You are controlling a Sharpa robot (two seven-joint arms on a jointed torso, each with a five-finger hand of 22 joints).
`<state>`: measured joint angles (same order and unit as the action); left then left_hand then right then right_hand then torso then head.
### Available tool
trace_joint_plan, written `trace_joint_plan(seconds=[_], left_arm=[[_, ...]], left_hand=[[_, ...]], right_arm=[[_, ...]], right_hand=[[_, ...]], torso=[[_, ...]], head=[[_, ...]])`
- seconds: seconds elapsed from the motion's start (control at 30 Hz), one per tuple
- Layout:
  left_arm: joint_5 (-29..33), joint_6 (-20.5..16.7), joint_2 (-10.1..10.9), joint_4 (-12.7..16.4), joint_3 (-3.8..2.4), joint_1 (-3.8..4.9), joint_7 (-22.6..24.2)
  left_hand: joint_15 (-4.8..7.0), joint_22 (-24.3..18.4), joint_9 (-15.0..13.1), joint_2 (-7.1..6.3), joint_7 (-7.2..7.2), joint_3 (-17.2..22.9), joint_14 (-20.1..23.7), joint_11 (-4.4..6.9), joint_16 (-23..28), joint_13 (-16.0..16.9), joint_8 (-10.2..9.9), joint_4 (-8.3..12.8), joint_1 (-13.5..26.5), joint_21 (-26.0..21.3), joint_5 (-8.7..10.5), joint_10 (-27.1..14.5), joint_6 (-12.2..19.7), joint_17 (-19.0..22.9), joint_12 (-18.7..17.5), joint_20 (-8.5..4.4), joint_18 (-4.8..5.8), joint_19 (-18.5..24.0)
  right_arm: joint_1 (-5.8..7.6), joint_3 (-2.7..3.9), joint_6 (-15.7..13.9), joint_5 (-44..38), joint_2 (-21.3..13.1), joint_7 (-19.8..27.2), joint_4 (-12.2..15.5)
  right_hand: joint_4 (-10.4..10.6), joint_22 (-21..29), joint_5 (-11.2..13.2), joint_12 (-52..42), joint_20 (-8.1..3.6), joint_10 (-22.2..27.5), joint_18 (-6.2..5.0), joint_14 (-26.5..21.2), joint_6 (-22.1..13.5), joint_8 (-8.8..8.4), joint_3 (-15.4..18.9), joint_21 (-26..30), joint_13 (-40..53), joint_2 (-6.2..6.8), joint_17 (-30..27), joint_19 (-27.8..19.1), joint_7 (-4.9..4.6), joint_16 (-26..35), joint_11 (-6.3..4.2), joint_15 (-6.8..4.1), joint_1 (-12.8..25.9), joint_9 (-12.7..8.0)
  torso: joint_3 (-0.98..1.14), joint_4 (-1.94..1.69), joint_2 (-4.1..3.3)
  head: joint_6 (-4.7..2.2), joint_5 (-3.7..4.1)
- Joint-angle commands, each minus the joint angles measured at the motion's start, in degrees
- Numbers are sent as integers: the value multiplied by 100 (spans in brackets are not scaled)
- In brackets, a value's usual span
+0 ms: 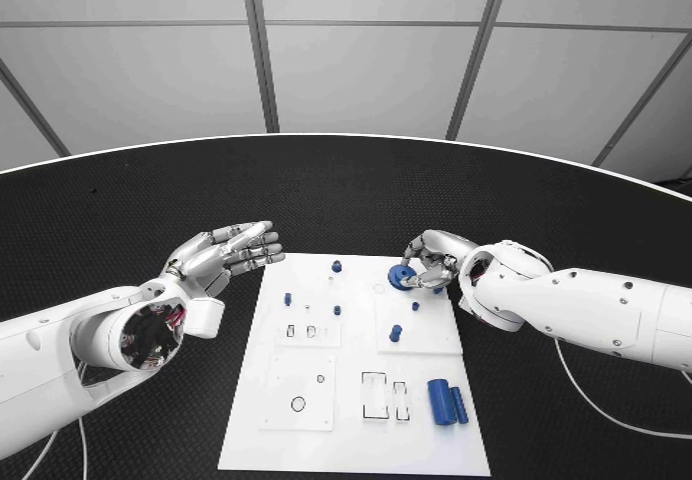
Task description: Assemble the parts on the task board
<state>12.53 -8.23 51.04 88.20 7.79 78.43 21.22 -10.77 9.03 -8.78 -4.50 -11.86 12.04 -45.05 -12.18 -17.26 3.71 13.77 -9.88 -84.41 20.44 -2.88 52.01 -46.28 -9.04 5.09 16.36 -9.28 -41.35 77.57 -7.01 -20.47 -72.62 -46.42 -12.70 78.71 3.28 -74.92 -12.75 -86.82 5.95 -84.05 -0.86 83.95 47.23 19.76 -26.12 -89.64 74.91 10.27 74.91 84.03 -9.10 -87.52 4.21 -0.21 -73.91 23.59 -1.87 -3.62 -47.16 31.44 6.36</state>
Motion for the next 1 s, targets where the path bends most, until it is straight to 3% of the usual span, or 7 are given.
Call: trace_joint_plan(seconds=[0.03, 0.17, 0.37, 0.53, 0.8, 1.0], left_arm=[[0, 0, 1, 1, 0, 0, -1], [0, 1, 3, 4, 0, 0, -1], [0, 1, 5, 2, 0, 0, -1], [0, 9, -1, -20, 0, 0, -3], [0, 28, -47, -89, 0, 0, -13], [0, 57, -79, -130, 0, 0, -1]], left_hand=[[10, -5, 5, -15, -312, 8, 32, -26, 30, -4, -29, 16, 51, 2, -25, -5, 27, 10, -7, 16, -23, 43], [10, -5, 5, -15, -312, 8, 32, -26, 30, -4, -29, 16, 51, 2, -25, -5, 27, 10, -7, 16, -23, 43], [10, -5, 5, -15, -312, 8, 32, -26, 30, -4, -29, 16, 51, 2, -25, -5, 27, 10, -7, 16, -23, 43], [10, -5, 5, -15, -312, 8, 32, -26, 30, -4, -29, 16, 51, 2, -25, -5, 27, 10, -7, 16, -23, 43], [8, -9, 8, -1, -312, 32, 31, -27, 40, -4, -35, 30, 47, 1, -27, -3, 25, 11, -20, 16, -22, 51], [8, -11, 9, 4, -312, 45, 31, -26, 45, -3, -38, 39, 43, 2, -25, -2, 25, 12, -26, 15, -22, 54]], right_arm=[[-6, 0, -3, -40, 6, -11, -1], [-20, 0, -43, -289, 8, -45, 11], [-29, 0, -147, -401, -1, -47, 49], [-31, 2, -315, -509, -79, -53, 272], [-2, 14, -435, -1021, -163, -224, 760], [36, 23, -540, -1454, 41, -291, 896]], right_hand=[[-49, -1508, 11, -56, -14, -376, 86, 477, 149, 59, -130, -36, 1256, -11, 851, 597, 24, -24, -19, -7, -65, 1], [-132, -1508, 36, -136, -68, -445, 86, 479, 403, 134, -335, -36, 1333, -68, 866, 597, 106, -31, -89, -70, -60, 21], [-175, -1508, 27, -204, -106, -503, 86, 480, 517, 148, -464, -36, 1399, -129, 869, 597, 154, -32, -134, -109, -39, 37], [-216, -1508, -118, -227, -136, -522, 86, 482, 564, 135, -554, -36, 1421, -133, 877, 597, 178, -36, -160, -134, 19, 47], [-221, -1508, -145, -279, -144, -565, 86, 482, 592, 131, -564, -36, 1472, -110, 876, 597, 186, -36, -166, -141, 78, 54], [-219, -1508, -146, -295, -147, -577, 86, 484, 602, 130, -565, -36, 1487, -102, 889, 597, 189, -40, -168, -144, 99, 56]], torso=[[-2, 1, -1], [-2, 0, -3], [2, 2, 6], [9, 13, 17], [-11, 26, 53], [-25, 2, 65]], head=[[4, -9], [11, -11], [10, -18], [2, -28], [-36, -14], [-52, -37]])
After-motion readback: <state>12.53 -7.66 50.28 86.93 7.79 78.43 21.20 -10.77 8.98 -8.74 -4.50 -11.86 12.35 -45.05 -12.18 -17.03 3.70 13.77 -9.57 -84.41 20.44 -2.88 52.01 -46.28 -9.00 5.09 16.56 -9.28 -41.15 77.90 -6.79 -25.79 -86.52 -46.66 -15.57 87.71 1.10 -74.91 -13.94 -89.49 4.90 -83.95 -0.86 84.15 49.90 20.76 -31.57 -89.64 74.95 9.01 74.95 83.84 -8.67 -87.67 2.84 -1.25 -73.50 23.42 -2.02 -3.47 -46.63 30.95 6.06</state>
